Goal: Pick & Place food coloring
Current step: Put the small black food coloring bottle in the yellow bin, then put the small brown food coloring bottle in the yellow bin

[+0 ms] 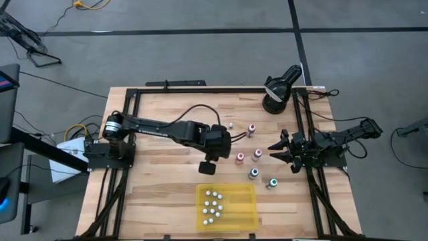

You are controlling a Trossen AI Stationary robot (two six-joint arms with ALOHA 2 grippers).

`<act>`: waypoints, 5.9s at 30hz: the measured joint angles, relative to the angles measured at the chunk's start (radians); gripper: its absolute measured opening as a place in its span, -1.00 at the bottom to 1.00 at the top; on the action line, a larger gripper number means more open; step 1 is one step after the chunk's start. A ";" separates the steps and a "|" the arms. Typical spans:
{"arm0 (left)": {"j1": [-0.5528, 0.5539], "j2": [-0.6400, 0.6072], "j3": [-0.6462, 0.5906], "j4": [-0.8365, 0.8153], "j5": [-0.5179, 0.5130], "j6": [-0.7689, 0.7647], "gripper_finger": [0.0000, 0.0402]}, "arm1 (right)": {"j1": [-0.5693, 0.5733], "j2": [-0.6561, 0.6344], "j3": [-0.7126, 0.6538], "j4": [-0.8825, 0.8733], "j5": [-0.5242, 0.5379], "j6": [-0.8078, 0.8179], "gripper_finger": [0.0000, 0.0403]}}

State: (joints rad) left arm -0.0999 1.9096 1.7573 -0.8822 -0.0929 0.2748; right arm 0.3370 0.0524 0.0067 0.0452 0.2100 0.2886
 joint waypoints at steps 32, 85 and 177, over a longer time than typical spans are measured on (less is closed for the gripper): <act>-0.354 -0.018 0.001 0.009 0.052 0.086 -0.69 | 0.000 0.000 0.000 0.000 0.000 0.000 -0.31; -0.315 0.595 0.550 -0.200 -0.059 0.002 -0.69 | 0.000 0.018 0.000 0.001 0.000 0.000 -0.32; -0.248 -1.219 -1.426 0.554 -0.027 -0.366 -0.40 | 0.000 0.020 0.000 0.000 0.000 0.000 -0.31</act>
State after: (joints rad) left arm -0.3481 0.6906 0.3310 -0.3279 -0.1204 -0.0910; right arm 0.3370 0.0719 0.0066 0.0452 0.2096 0.2886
